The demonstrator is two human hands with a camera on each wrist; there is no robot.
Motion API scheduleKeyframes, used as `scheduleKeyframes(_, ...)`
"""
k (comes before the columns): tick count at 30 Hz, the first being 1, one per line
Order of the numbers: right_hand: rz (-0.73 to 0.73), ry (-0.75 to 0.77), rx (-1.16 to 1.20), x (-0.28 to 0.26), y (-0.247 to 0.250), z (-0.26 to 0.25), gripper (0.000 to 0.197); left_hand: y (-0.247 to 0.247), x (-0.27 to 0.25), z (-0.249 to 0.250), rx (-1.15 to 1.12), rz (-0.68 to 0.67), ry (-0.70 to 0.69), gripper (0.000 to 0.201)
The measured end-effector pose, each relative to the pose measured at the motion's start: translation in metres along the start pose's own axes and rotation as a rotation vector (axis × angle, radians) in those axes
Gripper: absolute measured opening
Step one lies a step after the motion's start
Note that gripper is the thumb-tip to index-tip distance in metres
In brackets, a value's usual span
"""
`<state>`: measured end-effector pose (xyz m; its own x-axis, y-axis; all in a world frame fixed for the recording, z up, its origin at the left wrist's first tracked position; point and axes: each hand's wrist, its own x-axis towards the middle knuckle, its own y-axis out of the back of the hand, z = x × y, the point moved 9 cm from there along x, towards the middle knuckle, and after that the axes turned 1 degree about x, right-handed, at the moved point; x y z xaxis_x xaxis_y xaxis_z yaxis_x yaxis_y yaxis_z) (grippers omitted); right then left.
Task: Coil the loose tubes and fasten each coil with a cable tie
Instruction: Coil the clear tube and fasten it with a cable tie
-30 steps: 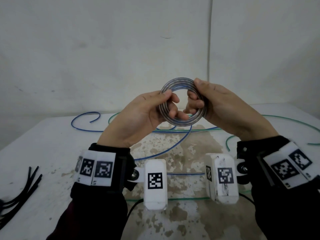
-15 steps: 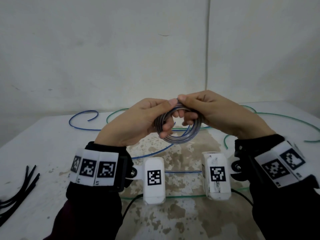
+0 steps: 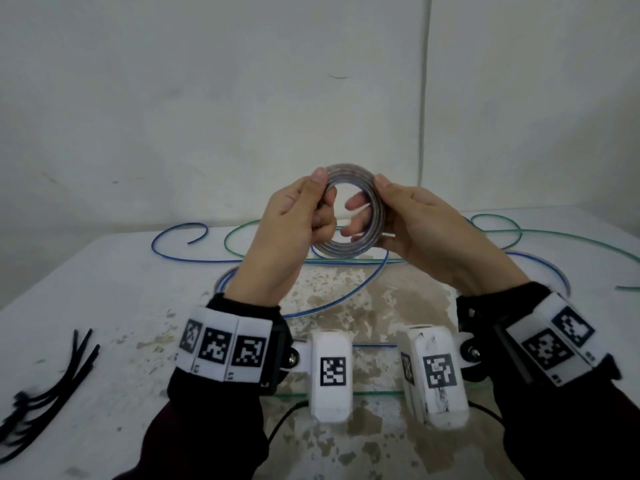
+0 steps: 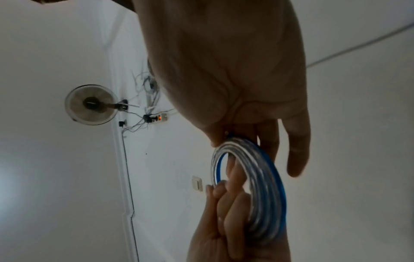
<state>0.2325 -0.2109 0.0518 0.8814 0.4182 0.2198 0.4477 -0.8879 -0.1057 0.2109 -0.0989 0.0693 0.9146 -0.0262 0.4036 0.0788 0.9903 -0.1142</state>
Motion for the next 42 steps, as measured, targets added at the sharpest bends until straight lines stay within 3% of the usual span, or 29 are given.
scheduleKeyframes(3,0.023,-0.039,0.104,0.000,-0.014,0.016,0.039,0.009,-0.016,-0.015,-0.029,0.010,0.097,0.035)
scheduleKeyframes(8,0.053,-0.190,0.189,-0.003,-0.062,0.047,0.039,0.061,-0.057,-0.022,0.108,-0.016,0.299,0.039)
scheduleKeyframes(12,0.006,-0.212,0.200,-0.010,-0.108,0.073,0.039,0.137,-0.094,-0.009,0.637,0.108,0.427,0.059)
scheduleKeyframes(15,-0.012,-0.288,0.263,-0.017,-0.136,0.098,0.038,0.214,-0.114,0.001,1.106,0.156,0.516,0.041)
scheduleKeyframes(18,-0.045,-0.350,0.307,-0.026,-0.164,0.113,0.038,0.292,-0.139,-0.008,1.529,0.104,0.778,0.021)
scheduleKeyframes(20,-0.066,-0.376,0.335,-0.031,-0.184,0.118,0.039,0.321,-0.154,-0.016,1.651,0.087,0.913,0.023)
scheduleKeyframes(23,-0.078,-0.413,0.337,-0.031,-0.206,0.126,0.040,0.330,-0.166,-0.025,1.727,0.079,0.985,0.018)
scheduleKeyframes(27,-0.103,-0.427,0.312,-0.026,-0.224,0.135,0.037,0.338,-0.162,-0.026,1.817,0.151,0.946,0.024)
scheduleKeyframes(32,-0.146,-0.421,0.280,-0.025,-0.231,0.144,0.036,0.342,-0.158,-0.024,1.792,0.167,0.917,0.011)
scheduleKeyframes(35,-0.148,-0.412,0.249,-0.022,-0.225,0.146,0.036,0.345,-0.149,-0.009,1.750,0.275,0.833,0.010)
scheduleKeyframes(37,-0.162,-0.383,0.224,-0.019,-0.219,0.143,0.037,0.333,-0.136,0.010,1.735,0.343,0.700,0.015)
scheduleKeyframes(39,-0.234,-0.304,0.140,-0.017,-0.210,0.132,0.037,0.308,-0.120,0.030,1.599,0.399,0.519,0.019)
scheduleKeyframes(42,-0.422,-0.146,-0.127,-0.019,-0.196,0.106,0.034,0.257,-0.101,0.036,0.989,0.354,0.341,0.032)
